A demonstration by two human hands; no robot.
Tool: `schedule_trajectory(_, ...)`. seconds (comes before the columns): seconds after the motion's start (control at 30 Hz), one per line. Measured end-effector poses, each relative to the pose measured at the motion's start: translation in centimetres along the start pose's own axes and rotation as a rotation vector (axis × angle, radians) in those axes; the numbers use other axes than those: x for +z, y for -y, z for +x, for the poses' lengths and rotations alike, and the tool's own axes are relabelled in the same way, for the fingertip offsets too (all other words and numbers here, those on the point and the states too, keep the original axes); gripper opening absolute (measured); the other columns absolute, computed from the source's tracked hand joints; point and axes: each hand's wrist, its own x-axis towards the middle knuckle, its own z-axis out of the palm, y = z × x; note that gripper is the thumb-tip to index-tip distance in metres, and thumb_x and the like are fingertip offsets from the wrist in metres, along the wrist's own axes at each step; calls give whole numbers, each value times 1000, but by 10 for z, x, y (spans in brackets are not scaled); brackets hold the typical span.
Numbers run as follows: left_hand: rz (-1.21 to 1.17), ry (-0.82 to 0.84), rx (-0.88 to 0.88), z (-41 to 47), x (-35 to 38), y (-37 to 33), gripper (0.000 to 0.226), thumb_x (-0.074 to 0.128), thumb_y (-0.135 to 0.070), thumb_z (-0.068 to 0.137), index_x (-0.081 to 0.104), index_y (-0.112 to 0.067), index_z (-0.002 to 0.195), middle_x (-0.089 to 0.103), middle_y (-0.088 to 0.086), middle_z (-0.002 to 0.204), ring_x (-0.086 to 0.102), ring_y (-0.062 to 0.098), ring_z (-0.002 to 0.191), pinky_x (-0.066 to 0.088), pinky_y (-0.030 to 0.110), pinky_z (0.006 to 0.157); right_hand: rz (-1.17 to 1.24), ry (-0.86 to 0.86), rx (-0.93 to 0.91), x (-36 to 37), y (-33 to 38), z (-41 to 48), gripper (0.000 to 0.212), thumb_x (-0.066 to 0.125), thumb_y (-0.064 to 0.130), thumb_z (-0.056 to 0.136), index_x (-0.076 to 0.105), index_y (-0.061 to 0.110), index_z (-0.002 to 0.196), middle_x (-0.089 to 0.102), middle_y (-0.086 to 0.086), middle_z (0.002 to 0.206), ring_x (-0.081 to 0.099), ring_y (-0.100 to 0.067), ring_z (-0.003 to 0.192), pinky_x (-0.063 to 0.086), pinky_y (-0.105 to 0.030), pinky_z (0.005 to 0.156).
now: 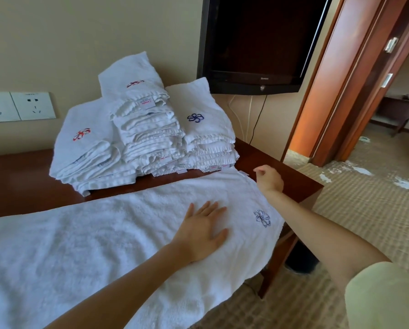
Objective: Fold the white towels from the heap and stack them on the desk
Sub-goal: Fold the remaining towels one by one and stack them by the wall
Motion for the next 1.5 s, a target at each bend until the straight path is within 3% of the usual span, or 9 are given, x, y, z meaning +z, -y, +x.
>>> schedule_trajectory(0.17,-58,-203,-9,-9,-9,-4,44,40,-25,99,41,-22,142,45,-5,145,27,14,143,-1,24,116,-233,202,-314,22,44,-42,33,42,28,100,59,20,127,54,-8,131,48,-29,120,37,-35,93)
schedule_trajectory(0.37,183,-1,-485,-76,-58,59,62,26,-52,100,9,-26,154,1,3,162,-5,18,149,-6,48,118,-430,538,-367,47,107,-110,56,32,55,98,45,18,138,42,-11,143,37,-30,134,36,-42,103)
schedule_trajectory(0.6,262,-8,-854,-242,-108,139,63,21,-54,100,8,-24,154,0,4,162,-3,21,149,-5,46,119,-355,707,-688,90,194,-240,61,30,57,99,25,25,151,15,-8,160,14,-21,148,18,-42,117)
schedule_trajectory(0.7,276,-141,-804,-297,-119,145,60,25,-50,100,19,-24,153,9,0,162,6,17,149,-4,36,118,-295,765,-810,110,237,-294,59,31,57,99,26,28,150,10,-6,162,8,-19,149,12,-43,118)
schedule_trajectory(0.83,259,-630,-761,-346,-128,147,36,46,-31,94,57,-21,127,58,4,126,53,26,115,40,37,93,-219,786,-884,132,279,-349,61,32,57,98,25,26,151,13,-4,161,9,-20,149,9,-45,119)
schedule_trajectory(1.03,-44,-622,-1015,-362,-142,170,49,40,-27,98,39,-18,50,49,10,69,55,34,81,28,33,60,-158,687,-963,148,297,-388,61,33,53,99,24,23,152,20,-2,159,17,-19,146,12,-46,116)
schedule_trajectory(1.13,-351,-584,-1026,-338,-150,162,41,41,-36,100,54,-11,70,52,6,72,51,23,72,37,31,66,-136,684,-950,147,295,-385,60,34,52,99,26,22,151,24,-2,158,21,-19,145,13,-41,117)
schedule_trajectory(1.3,-1585,-758,-910,-320,-167,155,34,46,-41,97,58,-9,94,62,11,81,60,25,73,49,34,69,-52,687,-951,144,291,-383,51,38,34,102,32,18,150,36,-3,154,32,-21,141,20,-41,116)
schedule_trajectory(1.5,-1587,-1009,-648,-319,-170,169,47,55,-30,94,42,-33,139,54,6,127,56,24,115,40,47,107,19,675,-949,142,289,-384,48,41,34,101,38,18,146,44,-4,148,37,-22,137,22,-39,115)
